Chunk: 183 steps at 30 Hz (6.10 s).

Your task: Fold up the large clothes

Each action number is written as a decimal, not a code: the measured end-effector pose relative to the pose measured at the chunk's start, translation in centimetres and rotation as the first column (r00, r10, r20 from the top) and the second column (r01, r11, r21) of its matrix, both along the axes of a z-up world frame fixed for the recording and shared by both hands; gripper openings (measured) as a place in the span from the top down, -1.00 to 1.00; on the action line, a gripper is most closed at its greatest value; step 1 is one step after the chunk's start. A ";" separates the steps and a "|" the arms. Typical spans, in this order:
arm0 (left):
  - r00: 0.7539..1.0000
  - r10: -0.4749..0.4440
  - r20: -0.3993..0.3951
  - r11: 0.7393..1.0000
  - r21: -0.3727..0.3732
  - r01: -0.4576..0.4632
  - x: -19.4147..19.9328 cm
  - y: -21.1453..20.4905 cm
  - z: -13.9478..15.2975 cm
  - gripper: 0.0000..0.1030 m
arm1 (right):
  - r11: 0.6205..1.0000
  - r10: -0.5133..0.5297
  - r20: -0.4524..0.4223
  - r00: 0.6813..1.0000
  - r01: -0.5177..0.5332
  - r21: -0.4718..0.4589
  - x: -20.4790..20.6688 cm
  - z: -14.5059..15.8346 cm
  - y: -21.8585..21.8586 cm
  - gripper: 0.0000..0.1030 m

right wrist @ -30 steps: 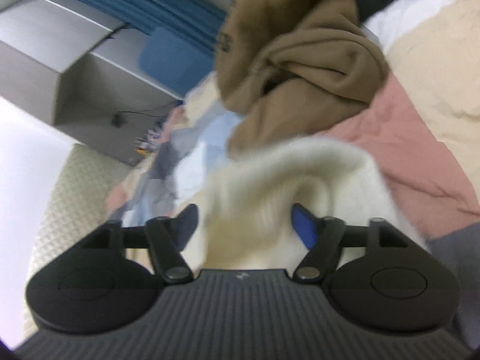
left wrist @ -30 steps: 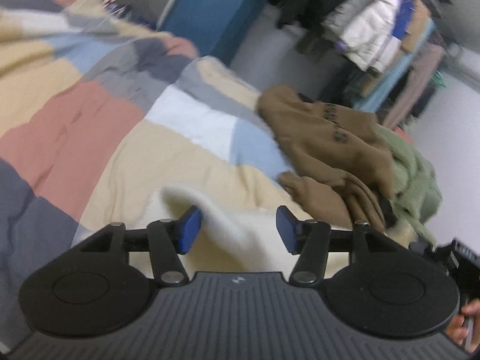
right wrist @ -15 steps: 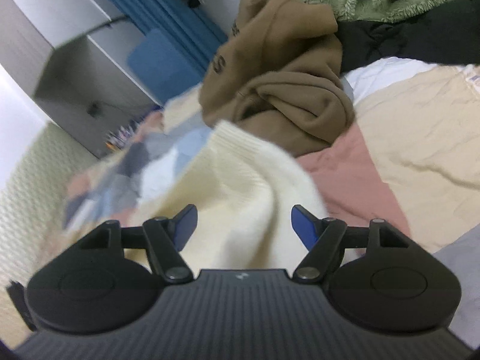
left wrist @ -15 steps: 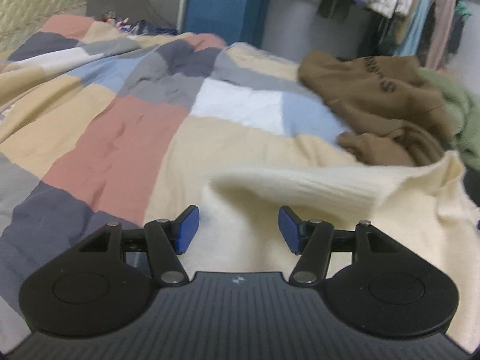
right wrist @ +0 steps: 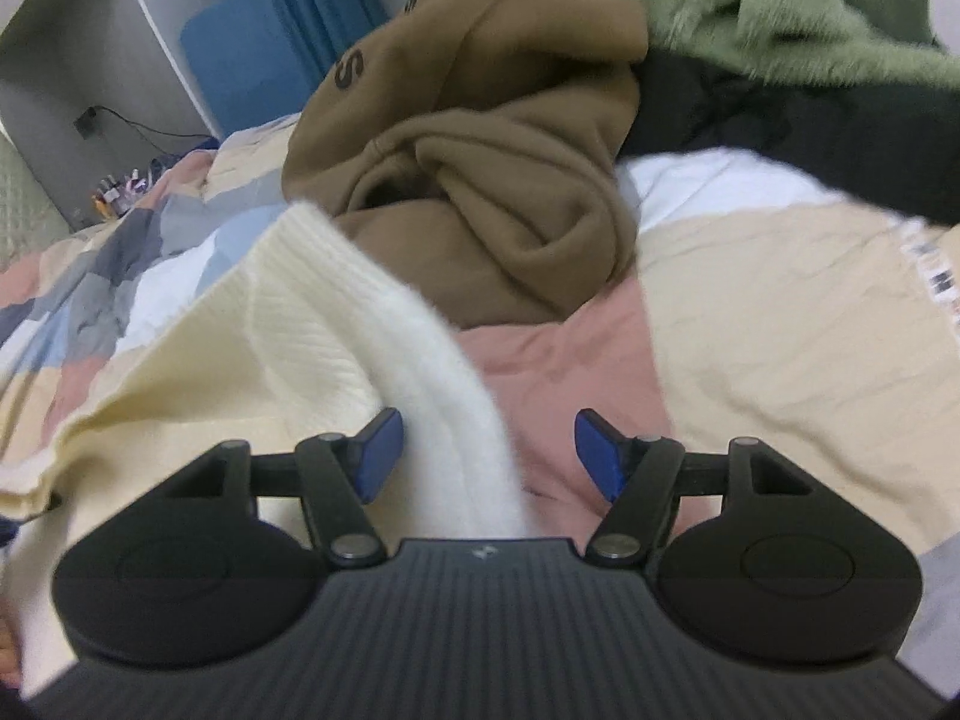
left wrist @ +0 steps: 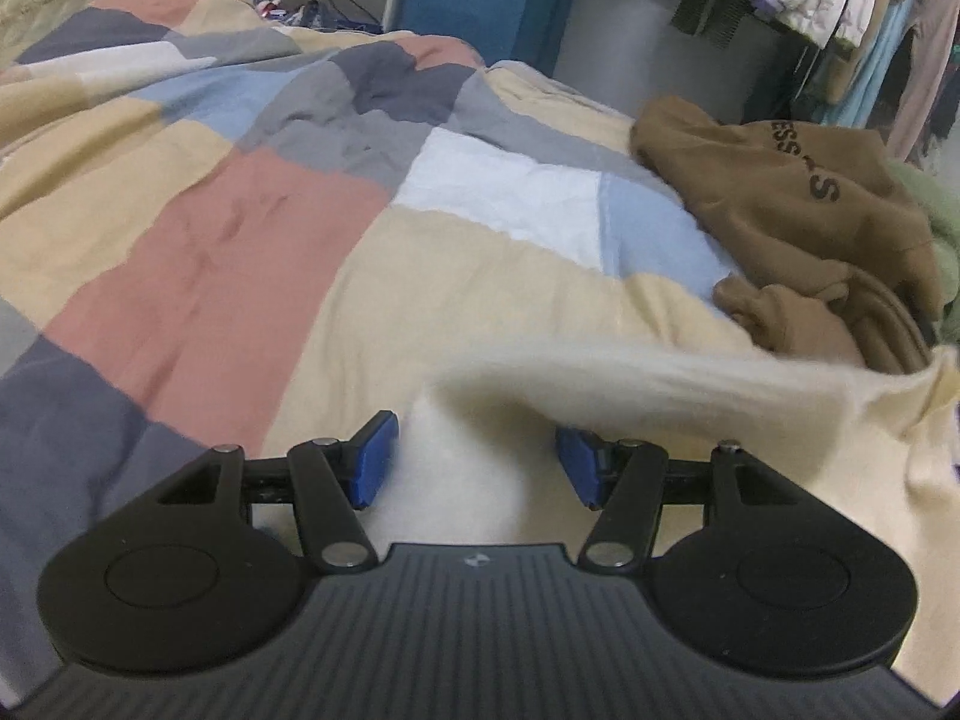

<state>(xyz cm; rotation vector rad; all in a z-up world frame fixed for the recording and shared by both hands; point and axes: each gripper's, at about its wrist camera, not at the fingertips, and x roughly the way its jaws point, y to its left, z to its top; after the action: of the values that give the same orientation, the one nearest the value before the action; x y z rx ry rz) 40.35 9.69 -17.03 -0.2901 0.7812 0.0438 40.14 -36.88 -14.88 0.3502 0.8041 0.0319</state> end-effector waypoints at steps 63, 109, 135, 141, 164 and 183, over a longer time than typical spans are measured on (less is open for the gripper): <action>0.983 -0.182 -0.008 0.980 -0.078 0.181 1.0 -3.2 -0.8 -0.42 | 0.977 0.192 0.191 0.963 -0.205 0.055 -0.4 2.2 4.7 0.76; 1.000 0.004 0.019 0.997 -0.082 -0.003 -0.5 0.3 0.3 0.50 | 0.972 0.189 0.122 0.974 -0.168 -0.163 3.0 -0.8 9.1 0.70; 0.977 -0.165 0.131 0.977 -0.114 0.181 -17.2 -10.4 8.3 0.24 | 0.929 0.097 0.128 0.987 -0.137 0.345 -18.1 3.3 7.9 -0.28; 0.992 -0.102 0.071 0.953 -0.280 0.118 -20.1 -10.6 7.3 0.23 | 0.816 0.062 -0.030 0.998 -0.033 0.577 -18.4 -0.2 7.0 -0.30; 0.992 0.071 -0.101 0.852 -0.511 -0.113 -21.6 -8.9 2.6 -0.57 | 0.555 -0.002 -0.298 0.955 0.249 0.794 -17.4 -7.8 7.2 -0.66; 0.940 0.186 -0.287 0.593 -0.730 -0.340 -20.6 -5.5 -2.5 -0.71 | 0.414 -0.034 -0.017 0.999 0.030 0.910 -18.6 -4.7 5.2 -0.66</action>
<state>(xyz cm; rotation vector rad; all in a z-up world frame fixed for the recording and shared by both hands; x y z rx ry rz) 19.78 4.19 -19.56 -1.2606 0.9035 0.0119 21.54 -31.70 -19.58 1.4411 0.7072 0.4656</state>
